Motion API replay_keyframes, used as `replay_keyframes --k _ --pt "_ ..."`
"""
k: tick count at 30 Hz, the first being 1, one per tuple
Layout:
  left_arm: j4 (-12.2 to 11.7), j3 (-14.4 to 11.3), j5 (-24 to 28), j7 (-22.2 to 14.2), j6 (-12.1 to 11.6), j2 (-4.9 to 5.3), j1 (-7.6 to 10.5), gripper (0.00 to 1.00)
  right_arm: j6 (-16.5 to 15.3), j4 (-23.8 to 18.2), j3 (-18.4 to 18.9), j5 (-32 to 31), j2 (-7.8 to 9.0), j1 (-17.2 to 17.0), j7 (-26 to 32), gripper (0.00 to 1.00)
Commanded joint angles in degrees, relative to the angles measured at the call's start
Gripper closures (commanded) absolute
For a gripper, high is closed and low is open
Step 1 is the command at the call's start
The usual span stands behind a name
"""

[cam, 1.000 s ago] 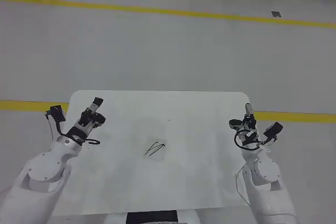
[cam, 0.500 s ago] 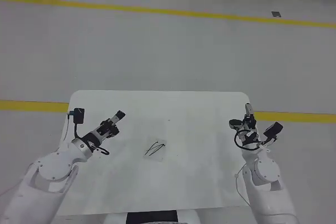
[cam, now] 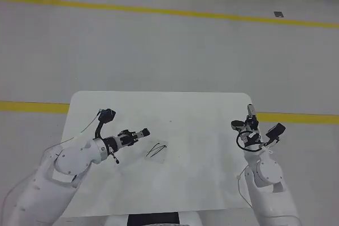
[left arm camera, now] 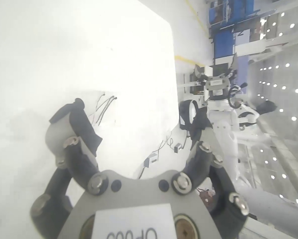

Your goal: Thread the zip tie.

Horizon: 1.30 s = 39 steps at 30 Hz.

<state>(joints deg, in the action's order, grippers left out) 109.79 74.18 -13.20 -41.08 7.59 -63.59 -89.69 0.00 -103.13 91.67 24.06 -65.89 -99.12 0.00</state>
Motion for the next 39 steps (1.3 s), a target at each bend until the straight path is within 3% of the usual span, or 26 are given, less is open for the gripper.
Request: replay_keyframes --k 1,4,7,10,14,16,39 --pt "0.0 0.0 0.7 0.0 0.0 -0.01 -0.03 0.0 0.0 0.0 0.0 0.0 0.0 0.0 0.0 0.0" --pt "0.0 0.0 0.7 0.0 0.0 -0.01 -0.03 0.0 0.0 0.0 0.0 0.0 0.0 0.0 0.0 0.0" --pt "0.7 -1.4 -1.0 -1.7 -1.6 0.09 0.84 0.0 0.0 0.0 0.0 0.0 0.0 0.0 0.0 0.0" --pt "0.9 -3.7 -6.2 -5.5 -0.6 0.31 3.78 0.0 0.0 0.0 0.0 0.0 0.0 0.0 0.0 0.0" --pt "0.2 -8.4 -11.8 -10.4 2.6 0.19 8.53 0.0 0.0 0.0 0.0 0.0 0.0 0.0 0.0 0.0" --pt "-1.5 -12.2 -15.7 -16.4 3.1 0.14 11.32 0.0 0.0 0.0 0.0 0.0 0.0 0.0 0.0 0.0" --pt "-1.5 -12.2 -15.7 -16.4 3.1 0.14 11.32 0.0 0.0 0.0 0.0 0.0 0.0 0.0 0.0 0.0"
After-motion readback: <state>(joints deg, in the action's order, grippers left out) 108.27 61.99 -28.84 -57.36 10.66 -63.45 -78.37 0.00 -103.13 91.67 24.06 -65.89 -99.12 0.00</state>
